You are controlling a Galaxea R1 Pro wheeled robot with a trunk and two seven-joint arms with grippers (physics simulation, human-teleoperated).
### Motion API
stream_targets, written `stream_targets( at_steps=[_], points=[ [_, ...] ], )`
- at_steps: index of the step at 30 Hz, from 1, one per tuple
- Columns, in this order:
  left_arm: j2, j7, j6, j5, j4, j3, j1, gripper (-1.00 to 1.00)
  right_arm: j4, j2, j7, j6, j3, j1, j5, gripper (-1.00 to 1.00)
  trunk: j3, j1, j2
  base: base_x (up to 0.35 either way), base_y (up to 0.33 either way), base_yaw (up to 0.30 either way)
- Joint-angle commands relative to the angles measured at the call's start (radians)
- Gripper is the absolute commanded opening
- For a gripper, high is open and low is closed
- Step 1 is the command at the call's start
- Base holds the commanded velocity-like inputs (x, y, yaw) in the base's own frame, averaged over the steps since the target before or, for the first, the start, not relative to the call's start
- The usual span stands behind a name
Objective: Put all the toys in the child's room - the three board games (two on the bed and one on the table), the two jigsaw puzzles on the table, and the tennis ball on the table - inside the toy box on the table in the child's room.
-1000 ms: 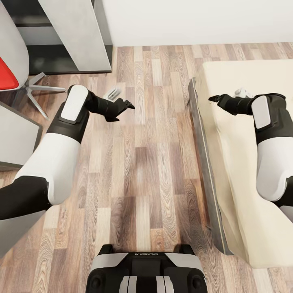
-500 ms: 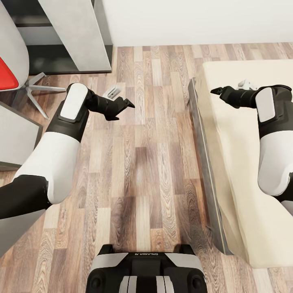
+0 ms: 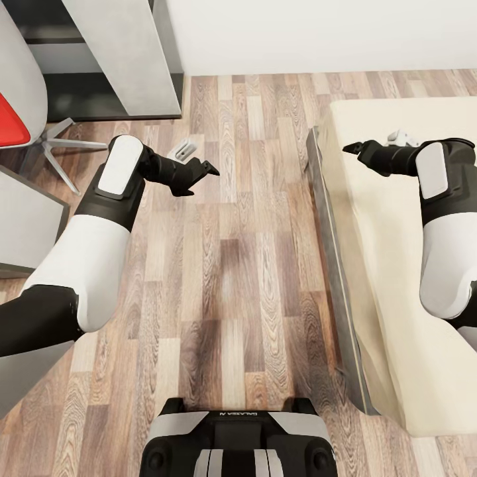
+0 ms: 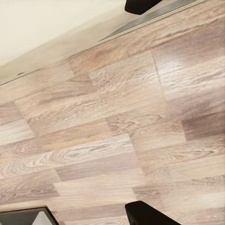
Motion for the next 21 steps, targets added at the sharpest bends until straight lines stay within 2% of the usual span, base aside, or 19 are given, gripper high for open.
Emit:
stream_targets(
  at_steps=[1, 7, 21],
  points=[
    [0.0, 0.01, 0.001, 0.01, -0.001, -0.001, 0.0, 1.0, 0.0, 0.0, 0.008, 0.005, -0.003, -0.001, 0.007, 1.0, 0.0, 0.0, 0.0, 0.0, 0.0, 0.0],
    [0.0, 0.011, 0.001, 0.011, -0.001, -0.001, -0.002, 1.0, 0.0, 0.0, 0.008, 0.005, -0.003, -0.001, 0.007, 1.0, 0.0, 0.0, 0.0, 0.0, 0.0, 0.0],
    [0.004, 0.025, 0.016, 0.018, 0.024, -0.009, 0.022, 1.0, -0.068, -0.001, 0.001, 0.083, 0.02, 0.027, -0.005, 1.0, 0.014, 0.0, 0.0, 0.0, 0.0, 0.0]
  ],
)
